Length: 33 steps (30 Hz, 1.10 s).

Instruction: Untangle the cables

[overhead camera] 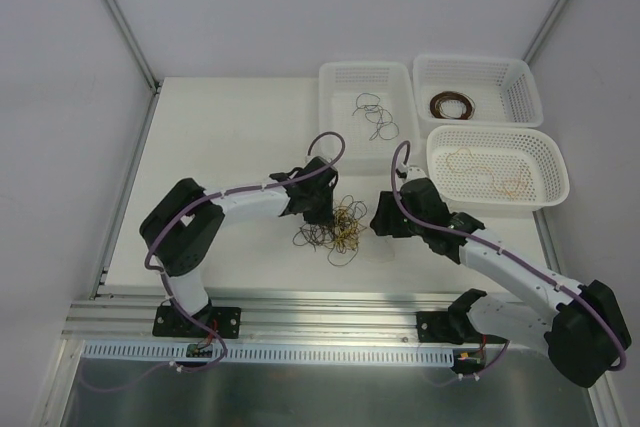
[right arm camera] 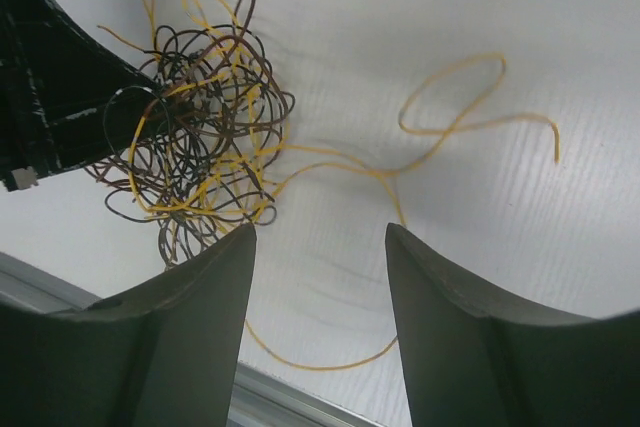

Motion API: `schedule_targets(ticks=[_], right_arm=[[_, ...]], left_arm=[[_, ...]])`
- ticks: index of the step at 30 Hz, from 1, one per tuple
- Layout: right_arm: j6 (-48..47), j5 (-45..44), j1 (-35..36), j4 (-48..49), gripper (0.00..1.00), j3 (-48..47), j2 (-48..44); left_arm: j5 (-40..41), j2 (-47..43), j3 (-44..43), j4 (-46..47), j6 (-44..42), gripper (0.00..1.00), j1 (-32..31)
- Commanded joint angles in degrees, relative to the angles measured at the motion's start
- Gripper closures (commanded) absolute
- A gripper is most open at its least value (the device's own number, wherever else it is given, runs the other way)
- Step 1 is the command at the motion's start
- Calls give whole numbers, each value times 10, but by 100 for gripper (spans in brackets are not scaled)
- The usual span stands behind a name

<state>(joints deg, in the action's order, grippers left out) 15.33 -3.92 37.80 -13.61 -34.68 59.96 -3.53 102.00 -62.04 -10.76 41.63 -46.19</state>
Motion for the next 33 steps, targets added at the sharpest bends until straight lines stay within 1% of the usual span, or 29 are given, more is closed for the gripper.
schedule_targets(ticks=[1, 2, 5, 14, 17, 18, 22, 29, 33], right_arm=[[-27, 57, 9, 62, 42, -1, 2], [-34, 78, 12, 69, 42, -3, 3], [-46, 93, 25, 84, 43, -7, 15], [-59, 101, 40, 90, 46, -24, 39], [-97, 122, 45, 86, 46, -31, 52], [-130, 123, 47, 80, 46, -35, 56], [-182, 127, 53, 71, 48, -32, 70], [-215, 164, 66, 99, 50, -39, 91], [-225, 161, 81, 111, 53, -54, 112]], left_arm=[[33, -51, 24, 3, 21, 100, -7], [32, -61, 33, 4, 25, 100, -7], [33, -80, 45, 2, 30, 100, -7], [49, -137, 72, 3, 21, 100, -7], [53, -146, 71, 0, 6, 100, -7], [53, -148, 71, 0, 1, 100, -7], [49, -153, 69, -7, -18, 100, -6], [42, -157, 68, -13, -30, 100, -5], [37, -158, 62, -15, -33, 100, -5]])
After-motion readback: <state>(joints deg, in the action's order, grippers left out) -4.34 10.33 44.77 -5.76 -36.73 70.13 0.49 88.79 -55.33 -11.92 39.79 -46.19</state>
